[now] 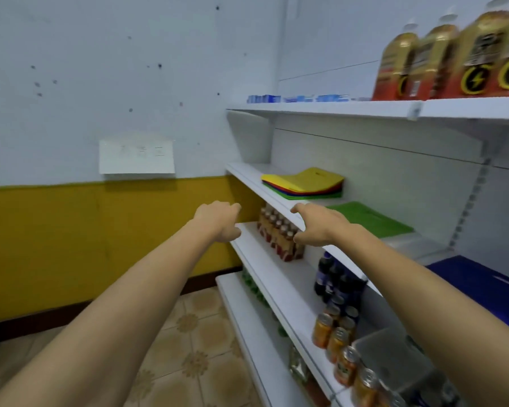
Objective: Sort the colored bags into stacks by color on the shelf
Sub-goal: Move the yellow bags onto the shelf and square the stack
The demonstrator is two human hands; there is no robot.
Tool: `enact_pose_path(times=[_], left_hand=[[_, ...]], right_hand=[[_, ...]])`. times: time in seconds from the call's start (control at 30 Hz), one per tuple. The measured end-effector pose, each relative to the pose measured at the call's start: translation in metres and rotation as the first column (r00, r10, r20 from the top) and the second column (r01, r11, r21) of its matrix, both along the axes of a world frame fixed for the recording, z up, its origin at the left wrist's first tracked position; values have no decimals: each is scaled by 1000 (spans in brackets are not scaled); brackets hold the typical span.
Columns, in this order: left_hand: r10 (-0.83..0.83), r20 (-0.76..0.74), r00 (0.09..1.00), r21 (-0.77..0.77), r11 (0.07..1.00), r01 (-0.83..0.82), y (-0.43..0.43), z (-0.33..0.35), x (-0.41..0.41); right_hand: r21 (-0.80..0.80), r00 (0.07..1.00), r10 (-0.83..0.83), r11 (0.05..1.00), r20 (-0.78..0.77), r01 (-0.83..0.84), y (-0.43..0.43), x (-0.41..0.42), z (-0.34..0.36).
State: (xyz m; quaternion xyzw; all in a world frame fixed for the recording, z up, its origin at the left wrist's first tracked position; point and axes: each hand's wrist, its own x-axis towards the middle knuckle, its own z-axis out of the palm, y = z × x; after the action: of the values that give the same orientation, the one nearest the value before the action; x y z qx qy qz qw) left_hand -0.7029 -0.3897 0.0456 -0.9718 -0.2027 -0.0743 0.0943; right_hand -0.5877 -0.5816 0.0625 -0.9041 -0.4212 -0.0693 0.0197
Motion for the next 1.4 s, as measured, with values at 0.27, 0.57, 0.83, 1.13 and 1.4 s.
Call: enact_pose_path(times=[0.27,0.57,0.83,1.13,1.4], left_hand=[[57,-25,998,103,993,-54,81,-13,48],[83,126,989,52,995,-90,161,-12,157],[-36,110,993,70,997,28,206,-21,257],[-290,92,953,71,956,284,287,-32,423],[-547,67,834,-35,834,550,337,-37,563]], right_hand=[[7,989,147,989,-29,-147,113,63,-17],[128,986,164,978,-9,-162,188,175,-19],[116,997,71,991,-27,-67,218,261,-27],[64,974,-227,972,4,226,257,369,-38],[40,799,-593,800,-96,598,277,441,-41]])
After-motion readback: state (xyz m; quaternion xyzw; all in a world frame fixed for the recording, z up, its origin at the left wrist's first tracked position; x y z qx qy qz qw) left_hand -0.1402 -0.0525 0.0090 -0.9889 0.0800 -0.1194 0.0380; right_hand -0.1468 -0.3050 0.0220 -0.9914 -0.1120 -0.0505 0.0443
